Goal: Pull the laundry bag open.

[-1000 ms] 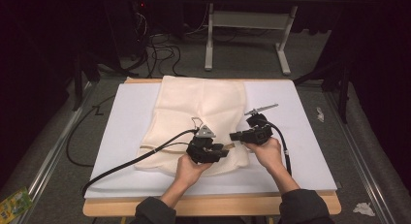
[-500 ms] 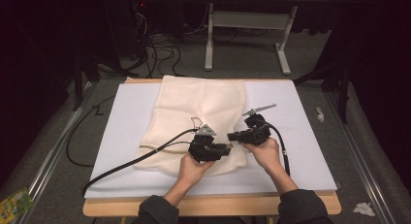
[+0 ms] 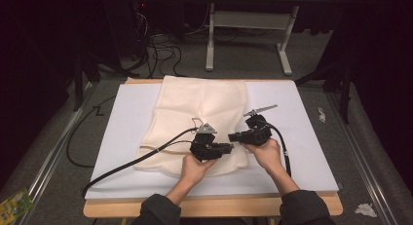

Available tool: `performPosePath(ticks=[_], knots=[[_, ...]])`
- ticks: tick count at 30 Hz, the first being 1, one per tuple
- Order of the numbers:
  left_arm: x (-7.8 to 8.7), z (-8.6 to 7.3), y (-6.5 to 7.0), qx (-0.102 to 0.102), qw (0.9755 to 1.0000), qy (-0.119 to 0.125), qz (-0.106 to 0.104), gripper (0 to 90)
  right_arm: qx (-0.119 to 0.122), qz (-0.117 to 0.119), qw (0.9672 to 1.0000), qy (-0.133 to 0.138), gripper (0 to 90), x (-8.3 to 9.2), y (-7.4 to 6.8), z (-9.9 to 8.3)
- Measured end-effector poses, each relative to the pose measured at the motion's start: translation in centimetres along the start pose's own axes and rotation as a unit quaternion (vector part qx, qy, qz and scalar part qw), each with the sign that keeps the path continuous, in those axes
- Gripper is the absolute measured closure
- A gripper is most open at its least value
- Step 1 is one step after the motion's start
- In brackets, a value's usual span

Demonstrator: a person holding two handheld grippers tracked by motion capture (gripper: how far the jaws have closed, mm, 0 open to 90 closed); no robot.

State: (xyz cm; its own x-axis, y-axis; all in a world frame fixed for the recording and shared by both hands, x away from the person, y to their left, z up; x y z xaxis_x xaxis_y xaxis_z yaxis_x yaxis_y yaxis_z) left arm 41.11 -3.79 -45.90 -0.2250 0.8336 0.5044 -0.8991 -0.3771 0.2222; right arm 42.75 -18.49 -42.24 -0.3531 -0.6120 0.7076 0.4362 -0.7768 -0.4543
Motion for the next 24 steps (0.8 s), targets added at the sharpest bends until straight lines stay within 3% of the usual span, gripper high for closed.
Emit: performPosePath(ticks=[2,5,8,16,24], knots=[[-0.22,0.14,0.25,-0.007,0.9999,-0.007,-0.002,79.3,0.004,-0.001,1.0,0.0,87.6,-0.11,-0.09,0.01],[-0.38,0.26,0.45,-0.024,0.9995,-0.013,0.013,81.6,0.004,-0.007,1.0,-0.002,87.6,-0.21,-0.29,-0.03],[-0.42,0.3,0.53,-0.025,0.9996,-0.011,0.012,85.8,0.0,-0.004,1.0,-0.003,87.6,0.0,-0.01,-0.15],[-0.25,0.4,0.57,-0.028,0.9994,-0.015,0.016,86.9,0.001,0.007,1.0,0.002,86.0,0.0,0.18,-0.35],[-0.13,0.5,0.5,-0.026,0.9993,-0.018,0.02,87.0,0.011,-0.005,0.9999,-0.008,80.6,0.09,0.13,-0.57]])
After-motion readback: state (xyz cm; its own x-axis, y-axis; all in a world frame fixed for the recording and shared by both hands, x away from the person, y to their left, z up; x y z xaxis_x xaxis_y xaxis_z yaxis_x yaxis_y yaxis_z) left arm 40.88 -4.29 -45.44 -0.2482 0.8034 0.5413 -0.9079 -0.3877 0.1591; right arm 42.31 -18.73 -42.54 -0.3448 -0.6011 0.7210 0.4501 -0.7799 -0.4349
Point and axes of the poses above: each handheld gripper's, and its own axes: x roughly backward along the jaws, z roughly out of its top, y roughly to its right, the point moved 4 cm from there along -x, roughly forward along the jaws, and after that the axes turned 11 degrees about -x, right-handed, at the moved point
